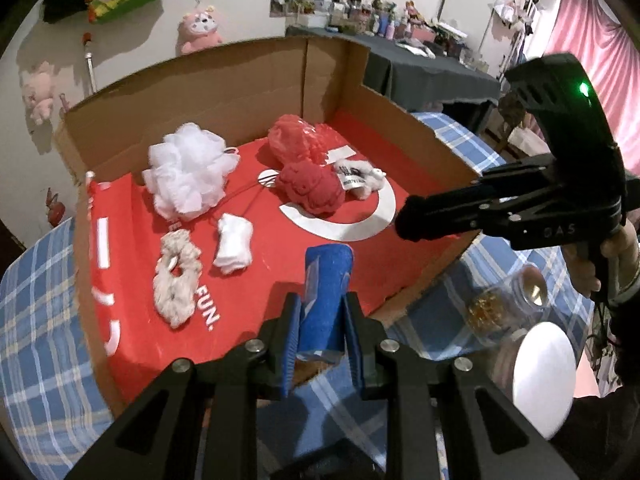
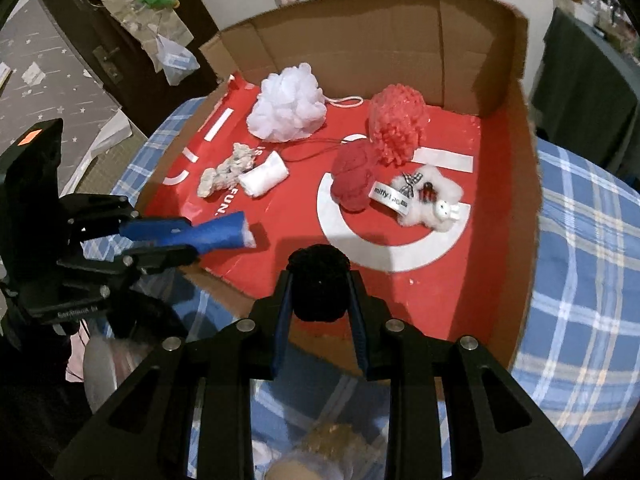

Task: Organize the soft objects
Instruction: 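Open the left tool to drop the blue roll while the right releases the pom-pom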

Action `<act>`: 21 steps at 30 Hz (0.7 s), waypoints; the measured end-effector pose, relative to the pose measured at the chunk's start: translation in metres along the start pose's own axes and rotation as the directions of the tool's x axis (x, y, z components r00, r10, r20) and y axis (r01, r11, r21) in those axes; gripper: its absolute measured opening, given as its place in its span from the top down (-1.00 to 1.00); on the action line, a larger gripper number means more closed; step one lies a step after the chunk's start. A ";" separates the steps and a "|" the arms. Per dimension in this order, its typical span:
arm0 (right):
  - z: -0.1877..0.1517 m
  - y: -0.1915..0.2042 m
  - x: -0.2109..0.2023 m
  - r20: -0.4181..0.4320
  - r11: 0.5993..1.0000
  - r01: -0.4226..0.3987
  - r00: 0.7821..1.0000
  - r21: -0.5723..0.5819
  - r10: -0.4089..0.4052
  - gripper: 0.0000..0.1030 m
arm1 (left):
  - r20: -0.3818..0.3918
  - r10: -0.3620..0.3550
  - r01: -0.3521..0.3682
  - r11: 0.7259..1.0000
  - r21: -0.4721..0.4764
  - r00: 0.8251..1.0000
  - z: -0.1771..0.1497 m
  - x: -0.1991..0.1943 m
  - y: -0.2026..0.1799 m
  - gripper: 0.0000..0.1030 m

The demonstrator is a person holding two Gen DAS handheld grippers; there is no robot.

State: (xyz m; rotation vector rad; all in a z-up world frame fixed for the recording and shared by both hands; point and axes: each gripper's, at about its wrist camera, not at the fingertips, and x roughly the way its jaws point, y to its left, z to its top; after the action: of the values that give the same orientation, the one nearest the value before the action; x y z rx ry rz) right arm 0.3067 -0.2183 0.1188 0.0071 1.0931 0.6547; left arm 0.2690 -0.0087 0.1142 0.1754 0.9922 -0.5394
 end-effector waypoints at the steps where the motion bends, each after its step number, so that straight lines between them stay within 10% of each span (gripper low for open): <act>1: 0.004 -0.001 0.004 -0.011 1.000 -0.003 1.000 0.003 0.003 0.51 | -0.009 -0.003 0.003 1.000 0.003 1.000 0.004 0.005 0.000 0.55; 21: 0.039 -0.025 0.064 -0.199 0.997 0.021 0.980 0.074 -0.006 0.50 | -0.141 0.033 -0.030 0.999 0.024 0.990 0.029 0.062 0.006 0.51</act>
State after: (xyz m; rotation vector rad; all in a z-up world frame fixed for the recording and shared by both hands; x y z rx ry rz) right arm 0.3698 -0.1949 0.0767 -0.0003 1.3090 0.6105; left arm 0.3205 -0.0367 0.0779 0.2508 1.1195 -0.5138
